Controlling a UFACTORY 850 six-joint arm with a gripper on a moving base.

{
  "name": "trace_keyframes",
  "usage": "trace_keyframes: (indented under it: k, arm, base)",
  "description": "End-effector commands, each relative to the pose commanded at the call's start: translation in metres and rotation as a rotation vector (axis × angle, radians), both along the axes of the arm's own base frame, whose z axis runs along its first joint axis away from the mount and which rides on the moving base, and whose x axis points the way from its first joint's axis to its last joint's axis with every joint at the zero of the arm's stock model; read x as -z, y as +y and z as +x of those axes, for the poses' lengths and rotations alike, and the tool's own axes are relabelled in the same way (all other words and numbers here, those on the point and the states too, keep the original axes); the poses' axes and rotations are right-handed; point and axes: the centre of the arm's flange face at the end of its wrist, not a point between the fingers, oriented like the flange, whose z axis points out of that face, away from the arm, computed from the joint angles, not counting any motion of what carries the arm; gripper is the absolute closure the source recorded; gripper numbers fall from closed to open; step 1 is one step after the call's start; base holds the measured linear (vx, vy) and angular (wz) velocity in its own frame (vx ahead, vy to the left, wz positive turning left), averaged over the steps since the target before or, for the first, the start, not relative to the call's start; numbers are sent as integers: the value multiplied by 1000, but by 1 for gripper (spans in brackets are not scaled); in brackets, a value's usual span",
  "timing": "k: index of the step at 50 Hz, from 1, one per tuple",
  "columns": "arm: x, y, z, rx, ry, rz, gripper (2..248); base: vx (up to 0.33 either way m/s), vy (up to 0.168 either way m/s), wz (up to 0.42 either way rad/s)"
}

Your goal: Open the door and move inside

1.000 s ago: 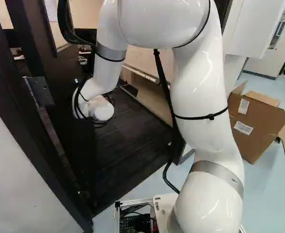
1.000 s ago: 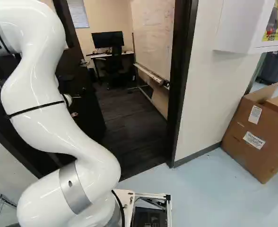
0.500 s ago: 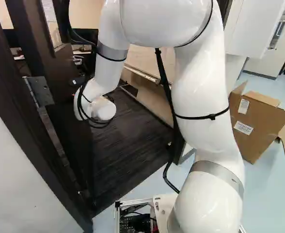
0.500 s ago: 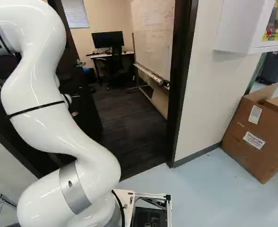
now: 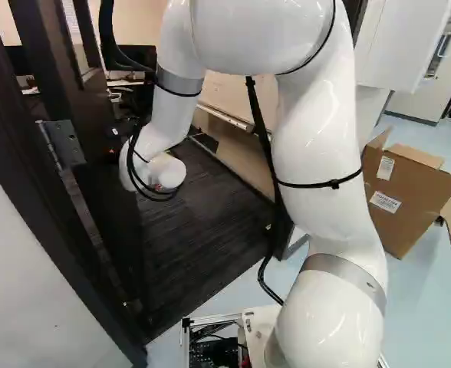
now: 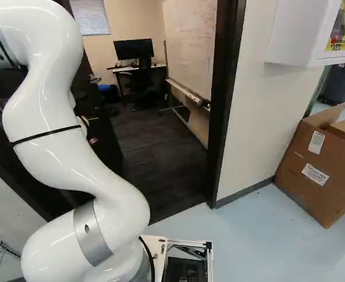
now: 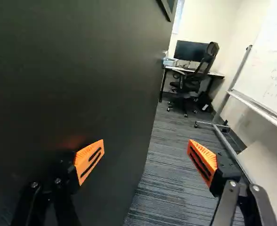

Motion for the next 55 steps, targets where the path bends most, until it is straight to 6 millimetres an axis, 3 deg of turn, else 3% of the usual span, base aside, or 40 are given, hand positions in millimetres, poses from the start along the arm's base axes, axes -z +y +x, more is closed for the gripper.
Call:
trace_keyframes:
  k: [55]
  arm:
    - [2,14,11,-160,-61,-54,3]
  base:
    - [0,0,0]
